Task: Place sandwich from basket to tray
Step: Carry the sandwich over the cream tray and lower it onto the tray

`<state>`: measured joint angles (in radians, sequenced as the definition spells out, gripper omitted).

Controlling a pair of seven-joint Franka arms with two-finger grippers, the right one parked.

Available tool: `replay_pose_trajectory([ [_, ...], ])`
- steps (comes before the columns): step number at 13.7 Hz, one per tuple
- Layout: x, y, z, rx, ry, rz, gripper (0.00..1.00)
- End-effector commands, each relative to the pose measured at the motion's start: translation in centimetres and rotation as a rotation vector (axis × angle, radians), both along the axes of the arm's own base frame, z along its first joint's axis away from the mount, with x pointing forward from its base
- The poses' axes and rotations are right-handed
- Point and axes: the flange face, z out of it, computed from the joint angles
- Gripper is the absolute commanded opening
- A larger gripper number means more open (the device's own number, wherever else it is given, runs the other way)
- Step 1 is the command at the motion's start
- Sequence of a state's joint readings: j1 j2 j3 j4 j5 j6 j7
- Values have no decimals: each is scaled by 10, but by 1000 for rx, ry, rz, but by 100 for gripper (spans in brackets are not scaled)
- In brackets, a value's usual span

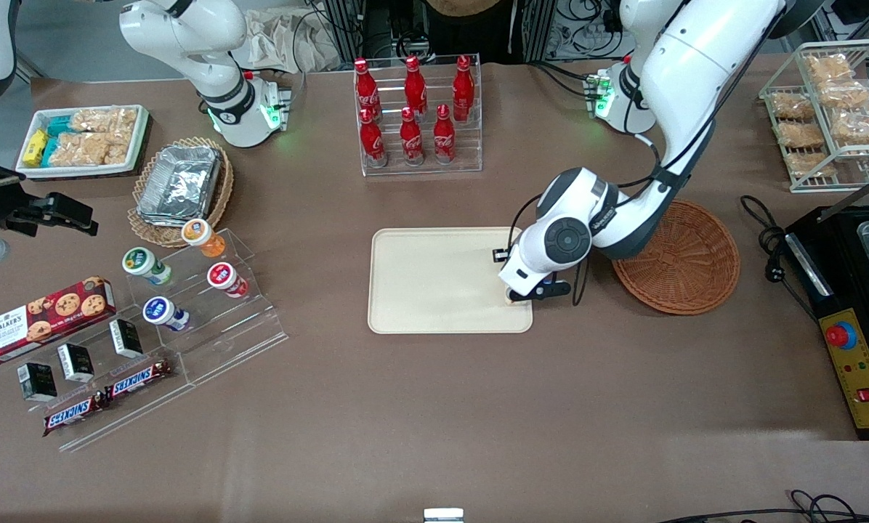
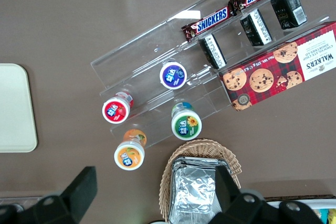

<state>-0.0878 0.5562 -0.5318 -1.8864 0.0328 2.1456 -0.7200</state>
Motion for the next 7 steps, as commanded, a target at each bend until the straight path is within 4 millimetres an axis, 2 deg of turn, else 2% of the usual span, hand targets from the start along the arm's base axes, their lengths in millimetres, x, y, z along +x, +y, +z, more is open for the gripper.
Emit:
replay_pose_trajectory([
  [1,6,-10,-14,22,-3,-3,40],
  [6,9,-11,-23,20,7,-5,46],
  [7,9,-11,-23,19,6,-7,64],
])
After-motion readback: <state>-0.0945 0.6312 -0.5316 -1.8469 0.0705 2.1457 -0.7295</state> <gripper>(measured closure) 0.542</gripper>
